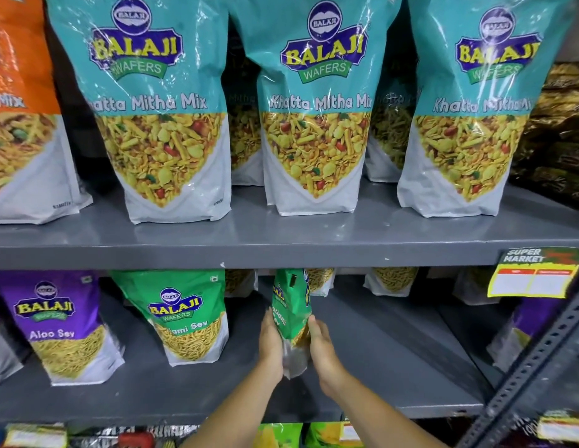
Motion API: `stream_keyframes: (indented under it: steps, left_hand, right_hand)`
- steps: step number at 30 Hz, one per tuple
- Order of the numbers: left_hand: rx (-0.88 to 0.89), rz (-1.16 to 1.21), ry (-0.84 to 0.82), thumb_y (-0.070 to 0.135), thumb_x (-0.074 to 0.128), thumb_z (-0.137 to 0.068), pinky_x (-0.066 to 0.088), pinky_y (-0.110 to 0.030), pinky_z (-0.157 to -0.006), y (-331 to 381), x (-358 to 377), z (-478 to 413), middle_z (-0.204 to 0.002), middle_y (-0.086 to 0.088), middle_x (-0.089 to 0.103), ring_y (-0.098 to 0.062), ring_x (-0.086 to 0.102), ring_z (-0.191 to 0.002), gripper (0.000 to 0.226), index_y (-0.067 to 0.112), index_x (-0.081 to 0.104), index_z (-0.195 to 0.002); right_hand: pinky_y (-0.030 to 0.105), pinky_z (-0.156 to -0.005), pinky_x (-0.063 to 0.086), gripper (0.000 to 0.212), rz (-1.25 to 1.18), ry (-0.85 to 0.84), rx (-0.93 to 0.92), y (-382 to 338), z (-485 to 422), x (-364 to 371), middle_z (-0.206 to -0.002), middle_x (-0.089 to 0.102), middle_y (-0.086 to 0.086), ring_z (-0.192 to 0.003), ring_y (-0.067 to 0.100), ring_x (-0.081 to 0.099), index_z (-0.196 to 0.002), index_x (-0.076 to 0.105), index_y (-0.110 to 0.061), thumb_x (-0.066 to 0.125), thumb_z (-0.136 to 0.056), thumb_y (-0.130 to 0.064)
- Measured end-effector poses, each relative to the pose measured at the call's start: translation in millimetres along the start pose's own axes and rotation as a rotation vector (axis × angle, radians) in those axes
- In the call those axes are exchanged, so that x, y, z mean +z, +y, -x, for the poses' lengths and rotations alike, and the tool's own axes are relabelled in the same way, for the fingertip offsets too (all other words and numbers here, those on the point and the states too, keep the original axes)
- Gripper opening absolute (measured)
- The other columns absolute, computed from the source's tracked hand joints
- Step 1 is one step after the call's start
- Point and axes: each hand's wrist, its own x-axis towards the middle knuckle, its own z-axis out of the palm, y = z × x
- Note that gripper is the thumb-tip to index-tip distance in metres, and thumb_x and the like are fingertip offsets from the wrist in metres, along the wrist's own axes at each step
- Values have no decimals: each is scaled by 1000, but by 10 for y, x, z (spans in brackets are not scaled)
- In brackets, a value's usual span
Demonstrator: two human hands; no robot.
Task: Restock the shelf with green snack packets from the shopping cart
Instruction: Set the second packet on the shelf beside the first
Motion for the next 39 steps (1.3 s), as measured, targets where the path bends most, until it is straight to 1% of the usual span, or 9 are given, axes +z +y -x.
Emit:
stream_keyframes:
  steps: [4,10,14,18,25,28,31,36,39]
  left_hand:
    - [188,-171,220,56,23,-95,29,-39,-114,0,-142,156,-147,-5,45,-25,43,-135,64,16,42,-141]
    - [605,-604,-38,29,47,-93,38,-27,-104,-499,-393,297,-142,0,45,-11,47,-129,46,23,39,-138]
    - [669,-880,-142,7,65,-73,38,-41,-110,-530,-478,222,-151,2,33,-16,38,-136,94,28,14,-149]
    - [561,-722,-120,28,76,-61,50,-31,-95,-319,-467,212,-129,12,57,-9,58,-116,91,40,30,-139]
    - [288,-956,-164,40,78,-70,44,-34,-102,204,-775,-214,-120,-20,60,-22,56,-117,75,2,44,-126]
    - [232,-862,-208,3,66,-83,51,-28,-93,310,-762,-203,-105,-17,59,-32,55,-117,55,-2,41,-131]
    - [214,-819,-245,-6,61,-84,43,-38,-105,292,-763,-210,-130,-15,52,-31,49,-126,66,8,33,-141]
    - [207,-958,-256,12,80,-69,40,-40,-107,251,-730,-245,-134,7,45,-22,47,-127,91,22,27,-142]
    - [264,-1044,-170,20,82,-68,41,-38,-105,232,-713,-284,-130,8,45,-23,44,-130,92,16,29,-142]
  right_hand:
    - [39,-111,28,58,-7,111,27,-347,-193,-165,-149,36,6,-139,25,33,-146,29,-14,30,-99,-47]
    - [47,-108,34,59,-20,27,86,-657,-533,-148,-146,43,6,-134,26,40,-142,40,-17,24,-98,-52]
    - [49,-103,42,67,58,-156,178,-585,-601,-74,-123,66,5,-114,25,59,-122,60,-22,26,-88,-69]
    - [22,-74,47,47,146,-236,103,-605,-328,-69,-122,63,-3,-90,8,60,-122,55,-26,29,-96,-55]
    - [16,-61,42,23,136,-216,-18,-497,-208,-376,-103,65,-8,-81,-6,57,-116,57,-20,52,-95,-28]
    - [14,-60,42,19,159,-158,-70,-367,-204,-375,-97,61,-3,-81,3,58,-104,50,-14,60,-91,-25]
    - [8,-55,46,29,190,-155,-98,-271,-202,-350,-94,60,-3,-81,4,59,-103,44,-14,64,-89,-28]
    - [22,-80,50,49,271,-121,-109,-204,-283,-361,-112,64,7,-97,13,63,-111,48,-7,68,-82,-41]
    - [18,-75,47,51,321,-109,-107,-205,-282,-350,-108,62,1,-93,7,60,-114,47,-7,66,-83,-43]
